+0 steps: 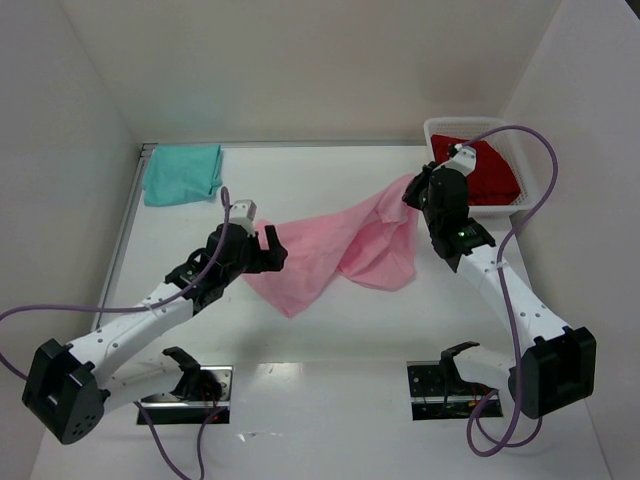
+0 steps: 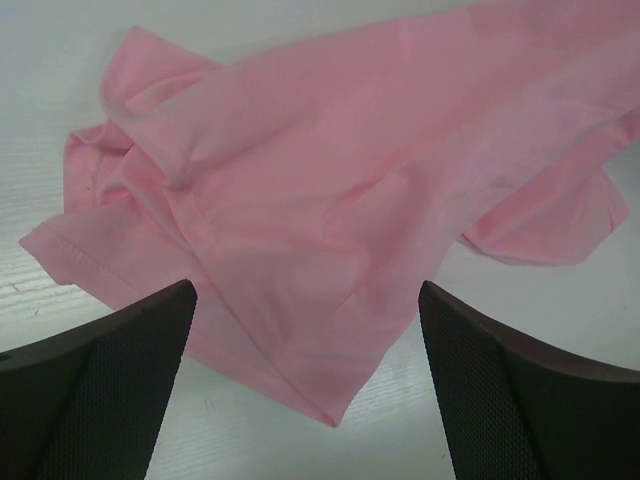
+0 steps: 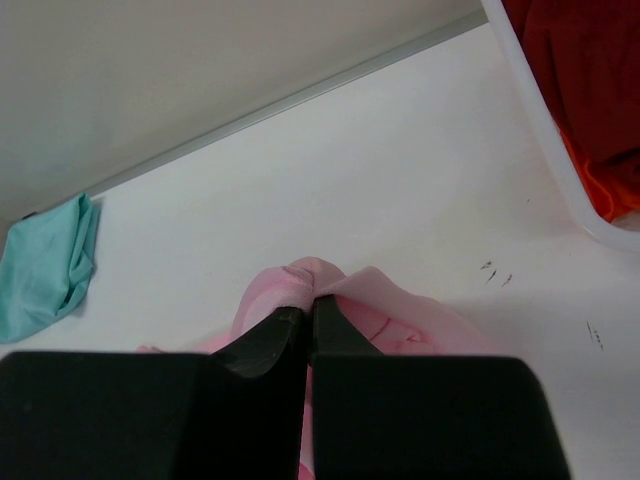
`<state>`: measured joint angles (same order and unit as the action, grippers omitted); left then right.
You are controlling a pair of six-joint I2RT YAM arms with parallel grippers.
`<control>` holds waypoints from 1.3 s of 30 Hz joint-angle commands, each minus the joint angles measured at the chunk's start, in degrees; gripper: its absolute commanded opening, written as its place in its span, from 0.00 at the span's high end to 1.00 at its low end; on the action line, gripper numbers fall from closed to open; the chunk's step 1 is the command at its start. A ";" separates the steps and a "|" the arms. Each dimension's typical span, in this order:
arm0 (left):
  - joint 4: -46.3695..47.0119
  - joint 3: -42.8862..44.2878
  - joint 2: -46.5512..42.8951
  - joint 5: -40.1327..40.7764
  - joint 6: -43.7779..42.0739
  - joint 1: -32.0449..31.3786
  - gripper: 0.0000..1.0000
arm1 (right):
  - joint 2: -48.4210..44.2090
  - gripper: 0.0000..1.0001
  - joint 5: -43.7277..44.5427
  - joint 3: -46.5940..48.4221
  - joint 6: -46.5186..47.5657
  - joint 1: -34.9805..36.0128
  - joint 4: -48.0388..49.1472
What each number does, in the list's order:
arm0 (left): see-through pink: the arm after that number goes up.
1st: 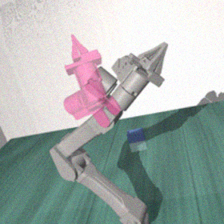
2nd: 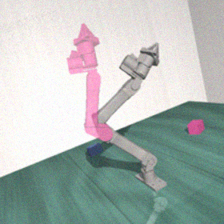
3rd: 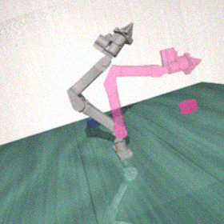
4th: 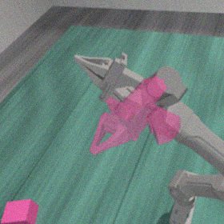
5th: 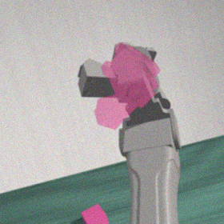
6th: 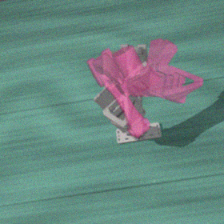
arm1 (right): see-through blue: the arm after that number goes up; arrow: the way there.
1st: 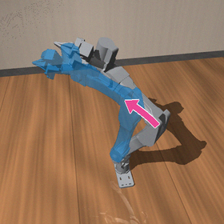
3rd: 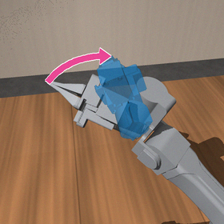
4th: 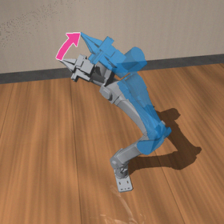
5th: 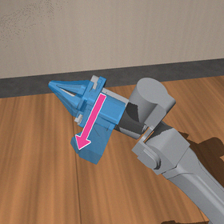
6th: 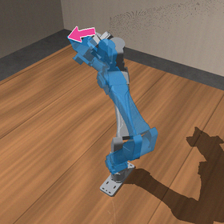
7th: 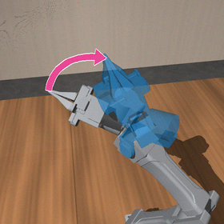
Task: Fold and stack the t-shirts
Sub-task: Flatten out the tshirt
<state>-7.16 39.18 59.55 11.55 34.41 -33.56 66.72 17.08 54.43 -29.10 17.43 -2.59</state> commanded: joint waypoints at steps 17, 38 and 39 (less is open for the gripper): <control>0.13 4.68 23.60 -7.16 -3.21 -4.06 0.05 | -0.54 0.99 -0.03 1.90 0.54 -1.08 3.21; -6.29 1.69 19.37 6.73 7.25 -10.03 0.15 | 0.60 0.99 -0.65 1.90 1.07 -1.08 3.73; -6.29 1.69 20.51 6.73 7.25 -10.03 0.15 | 0.61 0.99 -0.65 1.90 1.07 -1.08 3.73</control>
<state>-12.05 40.75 79.48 14.57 39.27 -43.46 66.98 16.29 54.43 -28.86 16.84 -2.57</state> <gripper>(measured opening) 0.855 0.017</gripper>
